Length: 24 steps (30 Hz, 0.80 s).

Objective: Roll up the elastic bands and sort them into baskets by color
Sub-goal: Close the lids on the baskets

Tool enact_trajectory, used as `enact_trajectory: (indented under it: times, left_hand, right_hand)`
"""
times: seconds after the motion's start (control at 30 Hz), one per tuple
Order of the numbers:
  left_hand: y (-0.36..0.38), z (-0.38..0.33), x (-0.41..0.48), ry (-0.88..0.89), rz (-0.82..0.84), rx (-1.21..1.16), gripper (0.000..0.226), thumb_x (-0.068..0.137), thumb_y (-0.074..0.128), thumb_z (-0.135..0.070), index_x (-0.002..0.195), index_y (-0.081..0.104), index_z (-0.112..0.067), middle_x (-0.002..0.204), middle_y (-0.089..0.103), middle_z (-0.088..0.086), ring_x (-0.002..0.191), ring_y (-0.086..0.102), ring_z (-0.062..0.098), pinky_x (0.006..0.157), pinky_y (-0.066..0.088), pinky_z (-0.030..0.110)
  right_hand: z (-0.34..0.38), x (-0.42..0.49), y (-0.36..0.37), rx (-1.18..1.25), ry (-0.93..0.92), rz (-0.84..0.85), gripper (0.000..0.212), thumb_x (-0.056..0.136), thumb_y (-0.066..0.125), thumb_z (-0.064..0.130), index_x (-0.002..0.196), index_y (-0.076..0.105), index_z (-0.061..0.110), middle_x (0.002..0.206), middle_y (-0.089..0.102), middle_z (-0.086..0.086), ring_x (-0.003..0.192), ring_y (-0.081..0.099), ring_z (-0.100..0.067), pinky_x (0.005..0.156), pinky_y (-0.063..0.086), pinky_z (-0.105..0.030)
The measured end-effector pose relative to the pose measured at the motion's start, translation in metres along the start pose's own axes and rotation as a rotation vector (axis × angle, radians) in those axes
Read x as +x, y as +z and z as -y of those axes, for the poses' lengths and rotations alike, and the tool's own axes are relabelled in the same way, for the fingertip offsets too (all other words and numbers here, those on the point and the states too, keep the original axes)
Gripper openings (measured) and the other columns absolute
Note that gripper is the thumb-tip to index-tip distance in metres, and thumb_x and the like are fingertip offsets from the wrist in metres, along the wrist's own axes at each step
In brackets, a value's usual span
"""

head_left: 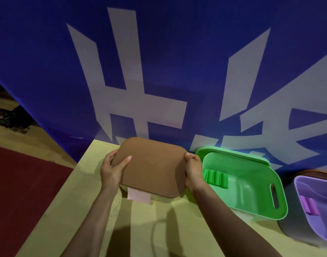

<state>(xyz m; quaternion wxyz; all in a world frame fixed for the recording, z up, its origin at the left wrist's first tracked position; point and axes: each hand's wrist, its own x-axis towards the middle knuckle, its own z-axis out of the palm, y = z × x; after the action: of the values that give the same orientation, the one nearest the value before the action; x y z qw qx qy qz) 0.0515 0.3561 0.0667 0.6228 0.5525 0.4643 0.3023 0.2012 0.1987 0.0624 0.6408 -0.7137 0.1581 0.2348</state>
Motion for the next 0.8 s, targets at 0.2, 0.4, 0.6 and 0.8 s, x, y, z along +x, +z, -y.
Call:
enact_trajectory:
  times: [0.2, 0.4, 0.6, 0.8]
  left_hand:
    - [0.000, 0.006, 0.002, 0.027, -0.038, 0.000, 0.052, 0.069, 0.084, -0.020, 0.116, 0.060, -0.021, 0.114, 0.063, -0.001, 0.101, 0.061, 0.016, 0.084, 0.050, 0.027]
    - [0.000, 0.008, 0.004, 0.043, -0.032, -0.007, 0.050, 0.069, 0.084, -0.020, 0.113, 0.060, -0.022, 0.113, 0.063, -0.002, 0.101, 0.061, 0.017, 0.085, 0.050, 0.028]
    - [0.000, 0.004, 0.001, 0.138, -0.005, 0.176, 0.047, 0.075, 0.079, -0.024, 0.117, 0.057, -0.018, 0.114, 0.060, -0.001, 0.107, 0.057, 0.021, 0.089, 0.047, 0.030]
    - [0.014, 0.008, -0.015, 0.586, -0.003, 1.021, 0.036, 0.100, 0.043, -0.025, 0.129, 0.057, -0.010, 0.141, 0.050, 0.008, 0.136, 0.038, 0.024, 0.115, 0.013, 0.044]
  right_hand:
    - [0.001, -0.003, 0.001, 0.038, -0.018, -0.040, 0.014, 0.092, 0.052, 0.020, 0.078, 0.056, 0.020, 0.093, 0.063, -0.009, 0.087, 0.055, -0.024, 0.086, 0.047, -0.041]
    - [0.001, -0.004, 0.000, 0.109, -0.061, -0.031, 0.010, 0.094, 0.053, 0.013, 0.099, 0.061, 0.019, 0.094, 0.064, -0.003, 0.089, 0.058, -0.020, 0.091, 0.047, -0.038]
    - [-0.004, -0.021, -0.002, -0.394, -0.500, -0.010, 0.034, 0.100, 0.040, 0.011, 0.132, 0.051, 0.005, 0.136, 0.049, -0.011, 0.127, 0.045, -0.025, 0.103, 0.028, -0.023]
    - [-0.020, -0.043, -0.002, -1.203, -0.888, 0.146, 0.064, 0.090, 0.015, 0.038, 0.138, 0.049, 0.012, 0.148, 0.041, -0.009, 0.140, 0.033, -0.025, 0.116, 0.016, -0.044]
